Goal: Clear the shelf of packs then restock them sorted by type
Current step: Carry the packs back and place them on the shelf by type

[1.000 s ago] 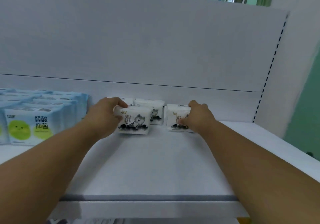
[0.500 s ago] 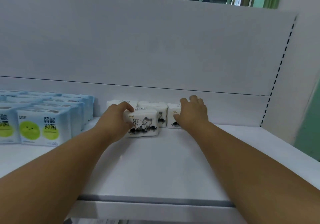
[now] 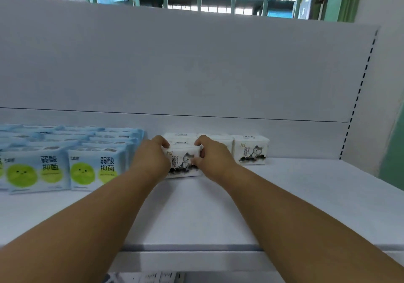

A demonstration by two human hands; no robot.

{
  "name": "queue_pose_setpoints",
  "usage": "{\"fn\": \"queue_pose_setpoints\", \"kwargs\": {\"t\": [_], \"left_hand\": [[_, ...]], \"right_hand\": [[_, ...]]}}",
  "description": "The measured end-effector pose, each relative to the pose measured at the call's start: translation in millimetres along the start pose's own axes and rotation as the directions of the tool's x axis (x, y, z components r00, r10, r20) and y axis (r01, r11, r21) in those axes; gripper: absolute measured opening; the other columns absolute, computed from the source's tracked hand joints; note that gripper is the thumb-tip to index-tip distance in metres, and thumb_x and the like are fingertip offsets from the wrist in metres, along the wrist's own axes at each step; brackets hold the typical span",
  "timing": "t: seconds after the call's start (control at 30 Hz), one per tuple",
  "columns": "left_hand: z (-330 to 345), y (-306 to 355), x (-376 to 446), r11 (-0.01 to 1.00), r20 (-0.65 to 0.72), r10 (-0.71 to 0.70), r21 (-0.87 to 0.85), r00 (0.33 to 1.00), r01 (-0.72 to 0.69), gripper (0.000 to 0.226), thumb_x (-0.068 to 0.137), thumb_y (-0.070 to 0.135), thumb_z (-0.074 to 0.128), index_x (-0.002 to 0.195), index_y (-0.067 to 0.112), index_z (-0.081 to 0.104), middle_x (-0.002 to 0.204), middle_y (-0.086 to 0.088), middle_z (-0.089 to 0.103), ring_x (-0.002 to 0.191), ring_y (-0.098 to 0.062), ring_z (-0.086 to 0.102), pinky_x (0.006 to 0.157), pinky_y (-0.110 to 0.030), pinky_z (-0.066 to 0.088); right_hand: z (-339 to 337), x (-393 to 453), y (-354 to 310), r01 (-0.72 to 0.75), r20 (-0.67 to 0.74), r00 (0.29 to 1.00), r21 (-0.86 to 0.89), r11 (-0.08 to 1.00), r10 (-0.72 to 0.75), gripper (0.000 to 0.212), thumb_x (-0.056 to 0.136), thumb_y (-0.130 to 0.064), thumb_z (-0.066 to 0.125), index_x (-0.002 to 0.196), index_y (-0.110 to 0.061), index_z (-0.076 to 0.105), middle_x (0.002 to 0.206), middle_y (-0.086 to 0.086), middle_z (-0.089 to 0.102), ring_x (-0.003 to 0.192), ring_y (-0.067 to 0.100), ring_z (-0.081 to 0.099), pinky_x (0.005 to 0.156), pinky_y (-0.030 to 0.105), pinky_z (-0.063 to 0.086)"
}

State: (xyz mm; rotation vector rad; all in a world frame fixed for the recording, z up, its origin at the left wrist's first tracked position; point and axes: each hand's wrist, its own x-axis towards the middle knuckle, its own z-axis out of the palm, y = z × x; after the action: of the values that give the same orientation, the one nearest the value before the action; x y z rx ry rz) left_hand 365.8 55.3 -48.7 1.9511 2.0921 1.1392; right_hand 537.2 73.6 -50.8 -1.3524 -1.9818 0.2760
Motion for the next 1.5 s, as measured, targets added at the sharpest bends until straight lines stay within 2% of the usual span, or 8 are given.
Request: {"fn": "queue_pose_setpoints", "kwargs": {"t": [0.2, 0.37, 0.57, 0.83, 1.0, 1.17, 1.33, 1.5], "left_hand": [[0.9, 5.3, 4.6, 0.997, 0.127, 0.003, -0.076, 0.992, 0.007, 0.050, 0.092, 0.005, 0.053, 0.140, 0.018, 0.049, 0.133, -0.012, 0.052, 0.109, -0.029, 0.058, 0.094, -0.037, 0.050], [-7.9, 3.0, -15.1, 0.996, 0.122, 0.048, -0.075, 0.991, -0.039, 0.060, 0.094, 0.005, 0.048, 0.150, 0.019, 0.031, 0.153, -0.013, 0.030, 0.136, -0.033, 0.038, 0.113, -0.043, 0.034], [-29.9, 5.3, -80.5, 0.970, -0.027, 0.195, -0.144, 0.980, -0.197, 0.042, 0.094, 0.007, 0.053, 0.134, 0.019, 0.049, 0.134, -0.008, 0.049, 0.117, -0.025, 0.055, 0.097, -0.038, 0.047], [-81.2, -31.3, -205.6, 0.971, -0.174, 0.240, 0.052, 0.955, -0.234, 0.041, 0.091, 0.008, 0.058, 0.131, 0.017, 0.053, 0.129, -0.006, 0.054, 0.112, -0.023, 0.057, 0.095, -0.040, 0.048], [-95.5, -72.1, -323.5, 0.986, -0.178, 0.045, 0.168, 0.983, -0.015, 0.038, 0.091, 0.010, 0.058, 0.128, 0.019, 0.054, 0.125, -0.003, 0.054, 0.110, -0.021, 0.055, 0.090, -0.032, 0.044], [-105.4, -121.4, -467.7, 0.927, -0.154, -0.245, 0.250, 0.957, 0.278, 0.036, 0.092, 0.013, 0.059, 0.126, 0.024, 0.055, 0.124, 0.004, 0.053, 0.107, -0.014, 0.055, 0.086, -0.025, 0.045], [-96.3, -174.2, -603.2, 0.806, -0.168, -0.523, 0.222, 0.836, 0.549, 0.032, 0.091, 0.015, 0.060, 0.121, 0.027, 0.057, 0.117, 0.008, 0.055, 0.102, -0.012, 0.057, 0.082, -0.028, 0.047], [-62.0, -239.4, -747.9, 0.630, -0.117, -0.747, 0.189, 0.654, 0.754, 0.030, 0.092, 0.016, 0.058, 0.120, 0.027, 0.056, 0.118, 0.008, 0.056, 0.104, -0.015, 0.057, 0.084, -0.033, 0.047]], "right_hand": [[8.7, 3.5, -10.6, -0.050, -0.020, 0.999, -0.104, 0.993, 0.048, 0.040, 0.087, -0.022, 0.071, 0.117, -0.015, 0.045, 0.093, 0.008, 0.063, 0.084, 0.024, 0.061, 0.070, 0.033, 0.050], [5.4, -15.3, -29.5, -0.149, -0.079, 0.987, -0.108, 0.983, 0.140, 0.052, 0.087, -0.026, 0.071, 0.126, -0.014, 0.038, 0.103, 0.009, 0.061, 0.088, 0.025, 0.060, 0.069, 0.031, 0.047], [0.8, -75.5, -63.3, -0.051, -0.102, 0.994, -0.214, 0.976, 0.030, 0.052, 0.090, -0.028, 0.065, 0.135, -0.017, 0.041, 0.125, 0.008, 0.050, 0.104, 0.025, 0.055, 0.080, 0.034, 0.047], [20.1, -175.4, -118.4, 0.206, -0.121, 0.972, 0.029, 0.978, -0.201, 0.042, 0.089, -0.024, 0.065, 0.129, -0.021, 0.050, 0.125, 0.002, 0.052, 0.107, 0.020, 0.057, 0.090, 0.038, 0.050], [63.9, -264.2, -136.8, 0.366, -0.016, 0.929, 0.176, 0.914, -0.369, 0.032, 0.089, -0.019, 0.063, 0.121, -0.019, 0.056, 0.117, -0.002, 0.055, 0.101, 0.015, 0.055, 0.085, 0.030, 0.048], [127.1, -371.1, -160.3, 0.326, 0.272, 0.862, 0.349, 0.879, -0.428, 0.033, 0.091, -0.024, 0.063, 0.122, -0.027, 0.052, 0.119, -0.008, 0.051, 0.099, 0.009, 0.056, 0.084, 0.027, 0.052], [191.8, -483.6, -164.3, 0.211, 0.615, 0.665, 0.389, 0.897, -0.423, 0.038, 0.090, -0.027, 0.063, 0.125, -0.029, 0.049, 0.121, -0.009, 0.047, 0.096, 0.009, 0.057, 0.078, 0.025, 0.050], [277.7, -605.0, -153.4, 0.177, 0.801, 0.473, 0.321, 0.930, -0.367, 0.042, 0.089, -0.030, 0.064, 0.128, -0.028, 0.049, 0.124, -0.008, 0.049, 0.097, 0.010, 0.058, 0.079, 0.026, 0.049]]}}
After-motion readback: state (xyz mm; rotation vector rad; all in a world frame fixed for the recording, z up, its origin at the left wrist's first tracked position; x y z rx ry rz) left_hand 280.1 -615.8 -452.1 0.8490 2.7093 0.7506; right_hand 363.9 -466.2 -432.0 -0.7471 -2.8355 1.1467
